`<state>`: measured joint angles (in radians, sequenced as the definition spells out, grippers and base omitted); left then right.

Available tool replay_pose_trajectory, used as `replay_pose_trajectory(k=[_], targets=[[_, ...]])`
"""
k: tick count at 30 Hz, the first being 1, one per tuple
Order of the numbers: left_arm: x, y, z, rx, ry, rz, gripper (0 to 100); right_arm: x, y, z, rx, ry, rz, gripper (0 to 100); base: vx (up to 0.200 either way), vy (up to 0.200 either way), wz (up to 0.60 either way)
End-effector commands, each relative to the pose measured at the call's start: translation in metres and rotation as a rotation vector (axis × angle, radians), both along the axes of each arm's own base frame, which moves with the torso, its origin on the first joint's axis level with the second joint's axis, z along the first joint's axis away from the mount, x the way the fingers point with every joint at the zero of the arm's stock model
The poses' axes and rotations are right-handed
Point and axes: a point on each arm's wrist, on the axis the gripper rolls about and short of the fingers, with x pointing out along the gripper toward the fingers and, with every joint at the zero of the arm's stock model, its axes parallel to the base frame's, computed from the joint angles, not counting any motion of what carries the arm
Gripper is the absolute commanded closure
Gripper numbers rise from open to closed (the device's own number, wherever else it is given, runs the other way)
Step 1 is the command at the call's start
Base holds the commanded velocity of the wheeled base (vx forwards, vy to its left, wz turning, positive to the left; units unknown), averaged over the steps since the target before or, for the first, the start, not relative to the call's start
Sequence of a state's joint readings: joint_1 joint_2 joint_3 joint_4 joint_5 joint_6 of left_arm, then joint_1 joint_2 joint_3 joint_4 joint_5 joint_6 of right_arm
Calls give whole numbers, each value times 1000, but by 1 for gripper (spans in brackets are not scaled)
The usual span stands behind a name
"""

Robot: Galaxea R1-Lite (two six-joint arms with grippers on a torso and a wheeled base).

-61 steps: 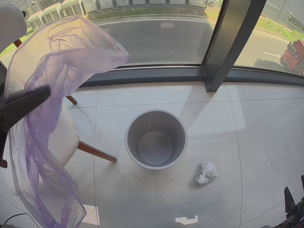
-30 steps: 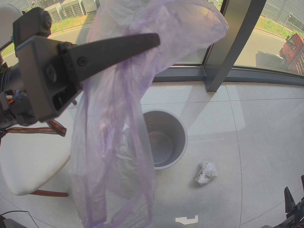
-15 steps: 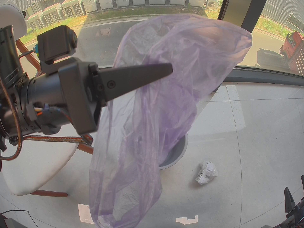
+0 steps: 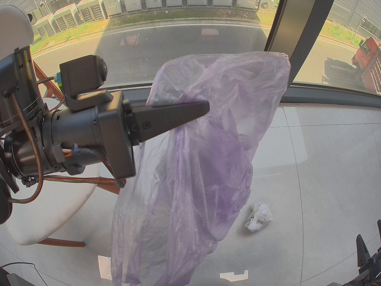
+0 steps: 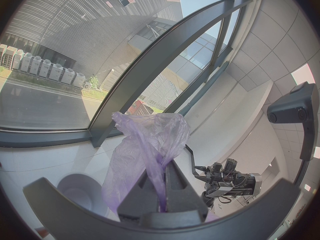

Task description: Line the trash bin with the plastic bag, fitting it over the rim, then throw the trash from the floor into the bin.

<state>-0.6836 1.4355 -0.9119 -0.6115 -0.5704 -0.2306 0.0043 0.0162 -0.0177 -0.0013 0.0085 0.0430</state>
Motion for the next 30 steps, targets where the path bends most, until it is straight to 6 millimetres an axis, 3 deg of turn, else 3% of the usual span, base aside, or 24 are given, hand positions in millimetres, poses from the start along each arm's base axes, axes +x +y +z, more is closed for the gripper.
replay_pose_trajectory(k=[1,12,18,25,30], targets=[[8,7,-1,1,2,42,100,0,0,-5,0,0,1,0,0,0,0],[22,27,0,-1,2,149,100,0,0,-5,0,1,1,0,0,0,0],[22,26,-1,1,4,148,100,0,0,-5,0,1,1,0,0,0,0],[31,20,-13,29,38,147,100,0,0,-5,0,1,1,0,0,0,0],[44,12,-36,38,43,147,100,0,0,-5,0,1,0,0,0,0,0]])
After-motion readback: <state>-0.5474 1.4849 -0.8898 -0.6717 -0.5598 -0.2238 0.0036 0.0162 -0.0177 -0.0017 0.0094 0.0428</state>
